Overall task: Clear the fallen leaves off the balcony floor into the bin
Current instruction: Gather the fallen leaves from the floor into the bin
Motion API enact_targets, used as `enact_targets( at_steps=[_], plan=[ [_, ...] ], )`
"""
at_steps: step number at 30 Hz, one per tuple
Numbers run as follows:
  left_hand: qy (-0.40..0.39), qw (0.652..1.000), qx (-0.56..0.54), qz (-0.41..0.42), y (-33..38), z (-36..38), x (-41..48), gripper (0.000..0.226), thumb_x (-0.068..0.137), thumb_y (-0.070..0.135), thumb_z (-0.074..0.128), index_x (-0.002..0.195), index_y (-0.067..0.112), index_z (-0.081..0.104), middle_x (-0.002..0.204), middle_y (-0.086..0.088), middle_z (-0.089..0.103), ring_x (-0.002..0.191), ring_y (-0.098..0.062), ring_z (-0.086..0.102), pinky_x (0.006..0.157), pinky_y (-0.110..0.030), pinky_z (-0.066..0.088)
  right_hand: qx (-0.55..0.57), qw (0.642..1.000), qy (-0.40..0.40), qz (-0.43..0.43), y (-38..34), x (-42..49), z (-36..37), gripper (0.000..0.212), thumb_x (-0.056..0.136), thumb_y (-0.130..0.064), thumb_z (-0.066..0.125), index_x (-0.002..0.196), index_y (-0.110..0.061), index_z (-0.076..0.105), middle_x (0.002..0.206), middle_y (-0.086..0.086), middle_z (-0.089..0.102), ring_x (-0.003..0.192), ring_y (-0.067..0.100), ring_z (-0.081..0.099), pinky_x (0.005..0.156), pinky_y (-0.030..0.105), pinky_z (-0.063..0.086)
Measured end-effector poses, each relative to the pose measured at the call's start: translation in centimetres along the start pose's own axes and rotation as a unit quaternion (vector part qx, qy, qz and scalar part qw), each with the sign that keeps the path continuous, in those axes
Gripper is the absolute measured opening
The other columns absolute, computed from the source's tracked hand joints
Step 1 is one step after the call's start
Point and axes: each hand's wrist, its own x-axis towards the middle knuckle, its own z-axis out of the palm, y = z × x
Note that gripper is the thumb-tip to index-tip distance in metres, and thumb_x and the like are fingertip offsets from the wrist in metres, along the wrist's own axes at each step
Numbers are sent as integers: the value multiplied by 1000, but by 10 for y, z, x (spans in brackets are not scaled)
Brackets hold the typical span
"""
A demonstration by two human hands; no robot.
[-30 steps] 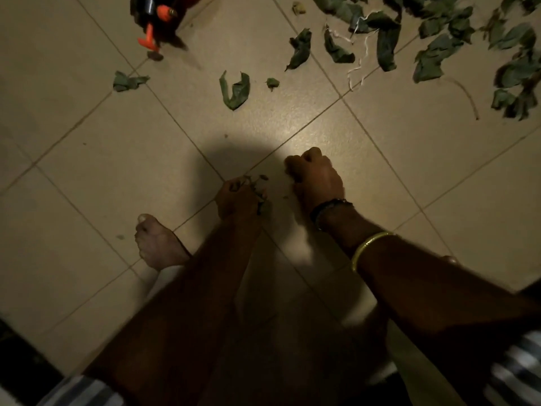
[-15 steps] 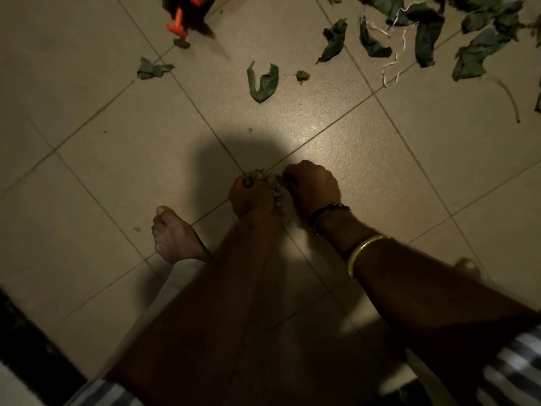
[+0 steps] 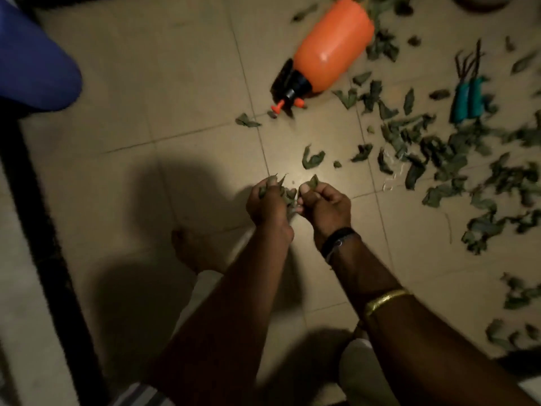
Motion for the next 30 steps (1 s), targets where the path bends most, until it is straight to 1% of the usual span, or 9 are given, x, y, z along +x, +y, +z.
enact_targets(
  at_steps=[2,6,13,16,19,22,25,27,30],
  plan=[
    [1,999,-54,-7,51,-8,-20,16,96,12,60,87,22,67,89,-6,70,83,-28,67,74,-43,57,43,998,-39,4,-40,-36,39,7,91,1,66,85,-3,67,65,7,60,60,17,54,64,33,51],
    [-31,989,-143,0,167,-42,-45,14,98,10,58,93,18,67,70,1,68,61,-13,64,53,-25,51,43,995,-95,7,-110,-92,123,10,92,0,64,86,-6,70,72,10,61,67,19,54,69,34,52],
    [-52,978,-191,61,355,-126,-40,11,99,7,55,104,9,64,74,-10,65,62,-21,62,49,-24,52,18,985,-173,-8,-190,-172,293,18,94,8,54,85,-3,65,74,13,60,60,20,49,56,26,50],
    [-54,974,-208,77,411,-159,-30,13,99,11,55,108,8,63,80,-14,64,66,-24,61,47,-24,48,16,978,-206,-9,-211,-198,354,17,95,8,54,86,-2,64,79,14,61,62,20,50,55,25,50],
    [-39,965,-243,88,458,-185,-19,12,98,11,56,108,9,64,76,-7,65,64,-19,62,47,-23,48,8,972,-235,-4,-224,-209,409,16,95,7,54,85,-2,64,83,15,62,64,22,51,55,26,50],
    [-26,959,-267,86,492,-204,-1,21,97,17,58,116,11,64,83,-6,68,69,-20,64,46,-24,45,-20,967,-253,-1,-227,-206,455,20,93,8,54,79,-4,60,89,19,64,67,23,52,58,30,49],
    [-13,953,-295,69,512,-215,26,19,96,20,60,113,17,67,99,-11,72,85,-27,68,61,-31,52,-61,964,-258,8,-228,-194,493,24,93,9,54,75,-7,60,89,19,61,69,24,54,57,29,51],
    [-5,950,-306,53,520,-220,51,20,95,23,61,112,17,67,107,-13,73,94,-31,69,75,-41,54,-93,961,-258,16,-224,-182,515,24,93,10,51,77,-5,61,78,16,59,62,22,52,56,28,51],
    [3,938,-342,52,537,-230,88,38,93,26,63,129,14,61,118,-16,70,109,-35,67,96,-53,53,-124,954,-266,54,-219,-161,554,17,92,8,54,82,-3,62,69,12,56,58,20,51,58,30,52]
  ],
)
